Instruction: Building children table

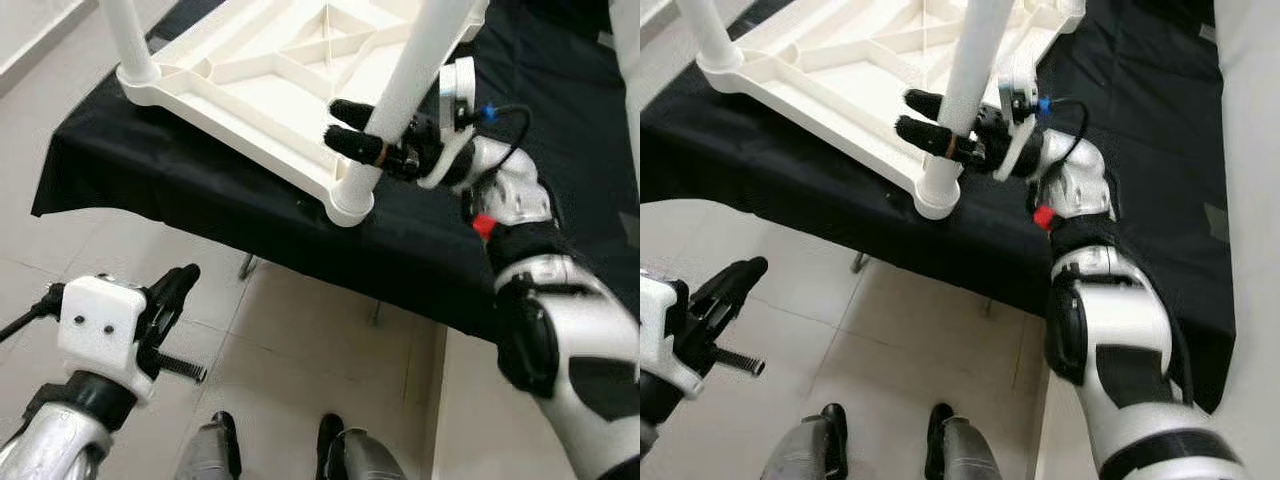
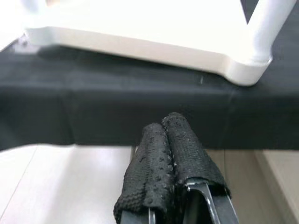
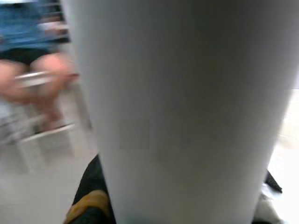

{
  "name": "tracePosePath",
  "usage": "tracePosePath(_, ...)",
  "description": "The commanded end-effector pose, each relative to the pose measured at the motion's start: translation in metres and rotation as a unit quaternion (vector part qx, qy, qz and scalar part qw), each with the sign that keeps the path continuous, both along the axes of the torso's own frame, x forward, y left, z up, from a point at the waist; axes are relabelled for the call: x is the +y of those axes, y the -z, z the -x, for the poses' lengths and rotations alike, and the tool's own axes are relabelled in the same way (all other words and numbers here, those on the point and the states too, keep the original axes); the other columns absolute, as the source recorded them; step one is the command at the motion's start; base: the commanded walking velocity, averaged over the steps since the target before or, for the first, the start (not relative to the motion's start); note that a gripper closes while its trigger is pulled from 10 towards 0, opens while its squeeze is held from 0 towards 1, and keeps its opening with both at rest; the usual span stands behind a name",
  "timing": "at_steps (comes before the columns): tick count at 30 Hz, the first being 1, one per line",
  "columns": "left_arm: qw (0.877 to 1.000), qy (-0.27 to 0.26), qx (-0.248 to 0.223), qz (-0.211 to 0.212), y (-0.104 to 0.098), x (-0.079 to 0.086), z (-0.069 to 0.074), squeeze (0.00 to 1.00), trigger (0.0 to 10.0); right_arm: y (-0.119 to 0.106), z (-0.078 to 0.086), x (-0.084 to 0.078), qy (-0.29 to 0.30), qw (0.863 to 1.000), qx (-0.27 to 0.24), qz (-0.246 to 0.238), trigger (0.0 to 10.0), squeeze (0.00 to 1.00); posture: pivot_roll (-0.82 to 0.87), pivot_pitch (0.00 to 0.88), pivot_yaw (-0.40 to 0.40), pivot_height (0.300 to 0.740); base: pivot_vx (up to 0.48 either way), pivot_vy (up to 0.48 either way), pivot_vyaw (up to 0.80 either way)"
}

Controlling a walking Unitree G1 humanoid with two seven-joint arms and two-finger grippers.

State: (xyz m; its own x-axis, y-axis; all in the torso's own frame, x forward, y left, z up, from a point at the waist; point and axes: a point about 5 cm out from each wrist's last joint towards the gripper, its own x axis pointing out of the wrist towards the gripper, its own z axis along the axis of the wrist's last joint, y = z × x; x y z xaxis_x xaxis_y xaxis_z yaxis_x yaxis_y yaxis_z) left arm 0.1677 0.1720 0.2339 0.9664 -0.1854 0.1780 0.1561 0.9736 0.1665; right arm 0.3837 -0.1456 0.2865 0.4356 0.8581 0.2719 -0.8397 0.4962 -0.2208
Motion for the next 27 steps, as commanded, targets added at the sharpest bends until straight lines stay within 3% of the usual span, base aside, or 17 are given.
tracePosePath(1, 1.0, 0.006, 0.009, -0.007, 0.002, -0.002, 0.002, 0.0, 10.0, 0.086, 0.004, -0.016, 0.322, 0.932, 0.137, 0.089, 0.0, 0.0, 0.19, 0.325, -0.178, 0.74, 0.0, 0.0, 0.0)
tracePosePath(2, 1.0, 0.006, 0.009, -0.007, 0.002, -0.002, 0.002, 0.0, 10.0, 0.086, 0.004, -0.016, 0.322, 0.932, 0.137, 0.089, 0.0, 0.0, 0.19, 0.325, -0.178, 0.74, 0.0, 0.0, 0.0)
tracePosePath(3, 1.0, 0.005, 0.005, -0.007, 0.0, -0.002, 0.0, 0.0, 10.0, 0.107, 0.032, -0.003, 0.408, 0.9, 0.121, 0.099, 0.0, 0.0, 0.18, 0.314, -0.154, 0.74, 0.0, 0.0, 0.0)
tracePosePath(4, 1.0, 0.005, 0.005, -0.007, 0.0, -0.002, 0.0, 0.0, 10.0, 0.107, 0.032, -0.003, 0.408, 0.9, 0.121, 0.099, 0.0, 0.0, 0.18, 0.314, -0.154, 0.74, 0.0, 0.0, 0.0)
tracePosePath(5, 1.0, 0.009, -0.007, -0.002, -0.005, -0.003, -0.005, 0.0, 10.0, 0.114, 0.059, 0.025, 0.419, 0.897, 0.096, 0.102, 0.0, 0.0, 0.15, 0.282, -0.14, 0.74, 0.0, 0.0, 0.0)
tracePosePath(7, 1.0, 0.009, -0.007, -0.002, -0.005, -0.003, -0.005, 0.0, 10.0, 0.114, 0.059, 0.025, 0.419, 0.897, 0.096, 0.102, 0.0, 0.0, 0.15, 0.282, -0.14, 0.74, 0.0, 0.0, 0.0)
tracePosePath(9, 1.0, 0.017, -0.018, 0.007, -0.008, -0.006, -0.012, 0.0, 10.0, 0.107, 0.045, 0.047, 0.363, 0.923, 0.088, 0.087, 0.0, 0.0, 0.15, 0.252, -0.141, 0.74, 0.0, 0.0, 0.0)
tracePosePath(11, 0.999, 0.021, -0.03, 0.009, -0.011, -0.008, -0.019, 0.0, 10.0, 0.085, 0.018, 0.056, 0.368, 0.926, 0.062, 0.065, 0.0, 0.0, 0.16, 0.216, -0.144, 0.74, 0.0, 0.0, 0.0)
tracePosePath(15, 0.999, 0.022, -0.041, 0.006, -0.016, -0.006, -0.023, 0.0, 10.0, 0.068, 0.008, 0.065, 0.381, 0.922, 0.053, 0.046, 0.0, 0.0, 0.16, 0.201, -0.139, 0.74, 0.0, 0.0, 0.0)
tracePosePath(16, 0.999, 0.021, -0.043, 0.005, -0.017, -0.004, -0.025, 0.0, 10.0, 0.064, 0.005, 0.07, 0.379, 0.922, 0.054, 0.056, 3.3, 0.0, 0.16, 0.193, -0.13, 0.74, 0.0, 0.0, 0.0)
tracePosePath(17, 0.999, 0.021, -0.043, 0.005, -0.017, -0.004, -0.025, 0.0, 10.0, 0.064, 0.005, 0.07, 0.379, 0.922, 0.054, 0.056, 3.3, 0.0, 0.16, 0.193, -0.13, 0.74, 0.0, 0.0, 0.0)
tracePosePath(18, 0.999, 0.02, -0.044, 0.002, -0.017, -0.003, -0.026, 0.0, 10.0, 0.061, 0.003, 0.07, 0.382, 0.921, 0.063, 0.044, 10.0, 0.0, 0.16, 0.19, -0.128, 0.74, 0.0, 0.0, 0.0)
tracePosePath(21, 0.999, 0.021, -0.045, 0.0, -0.019, -0.002, -0.027, 0.0, 10.0, 0.054, 0.007, 0.071, 0.372, 0.925, 0.068, 0.036, 10.0, 0.0, 0.16, 0.195, -0.123, 0.74, 0.0, 0.0, 0.0)
tracePosePath(22, 0.999, 0.022, -0.045, 0.0, -0.019, -0.003, -0.027, 0.0, 10.0, 0.051, 0.007, 0.069, 0.347, 0.934, 0.076, 0.024, 10.0, 0.12, 0.16, 0.195, -0.122, 0.74, 0.0, 0.0, 0.0)
tracePosePath(23, 0.999, 0.023, -0.044, 0.0, -0.019, -0.003, -0.027, 0.0, 10.0, 0.049, 0.007, 0.069, 0.312, 0.947, 0.079, 0.022, 10.0, 1.0, 0.16, 0.198, -0.121, 0.74, 0.0, 0.0, 0.0)
tracePosePath(24, 0.999, 0.024, -0.042, 0.0, -0.018, -0.004, -0.027, 0.0, 10.0, 0.046, 0.005, 0.064, 0.277, 0.958, 0.077, 0.016, 10.0, 1.0, 0.16, 0.208, -0.12, 0.74, 0.0, 0.0, 0.0)
tracePosePath(27, 0.999, 0.025, -0.042, 0.001, -0.018, -0.005, -0.027, 0.0, 10.0, 0.043, 0.004, 0.06, 0.256, 0.964, 0.074, 0.011, 10.0, 1.0, 0.16, 0.21, -0.119, 0.74, 0.0, 0.0, 0.0)
